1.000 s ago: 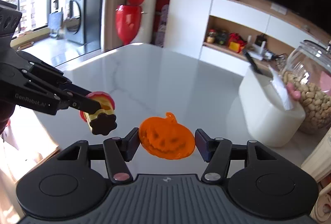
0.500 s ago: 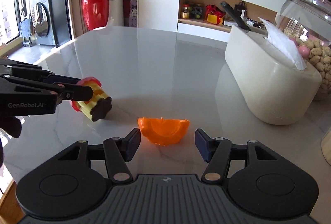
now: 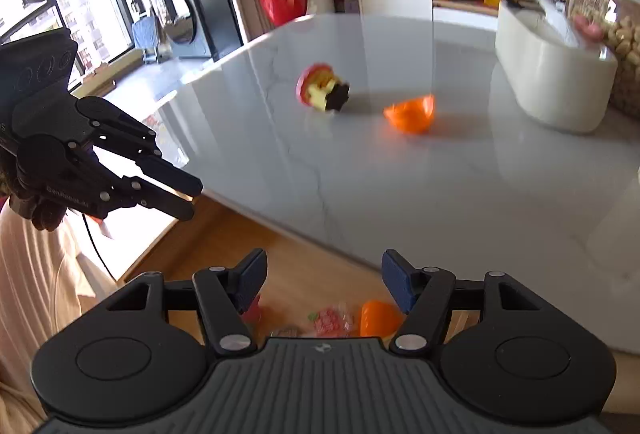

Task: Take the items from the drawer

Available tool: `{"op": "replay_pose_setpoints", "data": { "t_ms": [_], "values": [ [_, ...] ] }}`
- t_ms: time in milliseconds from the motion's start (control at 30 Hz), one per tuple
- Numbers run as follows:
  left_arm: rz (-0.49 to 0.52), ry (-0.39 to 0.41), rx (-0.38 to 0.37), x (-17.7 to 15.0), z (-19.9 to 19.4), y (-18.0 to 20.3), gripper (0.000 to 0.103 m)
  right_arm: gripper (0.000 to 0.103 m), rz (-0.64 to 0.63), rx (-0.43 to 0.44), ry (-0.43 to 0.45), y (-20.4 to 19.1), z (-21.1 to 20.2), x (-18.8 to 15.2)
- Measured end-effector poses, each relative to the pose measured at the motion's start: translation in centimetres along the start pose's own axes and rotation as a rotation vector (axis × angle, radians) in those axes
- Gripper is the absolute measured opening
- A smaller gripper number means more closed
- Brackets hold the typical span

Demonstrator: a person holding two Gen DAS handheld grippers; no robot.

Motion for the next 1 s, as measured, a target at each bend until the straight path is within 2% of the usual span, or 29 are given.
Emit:
{"op": "replay_pose_setpoints", "data": {
  "t_ms": [67,133,200,300,433,533,667,767,900,1000],
  "values": [
    [0.037,-0.126,0.022,-2.8,2.5,0.5,0.027,0.064,-0.001,-0.024,-0.048,0.0,1.3,-2.1],
    [0.066,-0.174,0.021,-4.1,4.3,0.8,0.027,0.064,0.031,-0.041,-0.087,0.2,2.7,-3.9],
    [0.042,-0.203,-0.020,-4.8,5.6,0.9,0.027,0.064,0.073,-0.040,-0.116,0.5,3.9,-5.0],
    [-0.086,-0.246,-0.100,-5.1,7.3,0.6,0.027,0.064,0.040,-0.077,-0.156,0.4,4.9,-6.0],
    [-0.230,-0.300,-0.142,-5.5,9.0,0.2,0.026,0.064,0.026,-0.086,-0.164,0.3,5.0,-6.3],
    [-0.367,-0.347,-0.122,-5.4,10.6,-0.5,0.026,0.064,0.037,-0.102,-0.159,0.9,4.9,-6.4],
    [-0.459,-0.347,-0.052,-5.4,11.3,-1.3,0.027,0.064,0.056,-0.111,-0.149,1.3,4.6,-6.3],
    [-0.416,-0.348,-0.007,-4.9,11.5,-1.5,0.027,0.064,0.056,-0.120,-0.145,1.6,4.6,-6.4],
    [-0.193,-0.357,0.034,-4.1,12.0,0.0,0.027,0.064,0.030,-0.140,-0.142,1.3,4.3,-6.7],
    [-0.085,-0.342,0.053,-3.5,12.1,0.5,0.027,0.064,0.021,-0.141,-0.135,1.2,4.0,-6.7]
  ]
}}
Point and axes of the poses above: each gripper's, at about its wrist camera, not at the fingertips, and z roughly the way its jaws point, y to its right, x to its top, the point moved 10 cm from there along z, roughly the way its jaws point, and after that the axes turned 8 degrees about z, right-handed, at the moved point
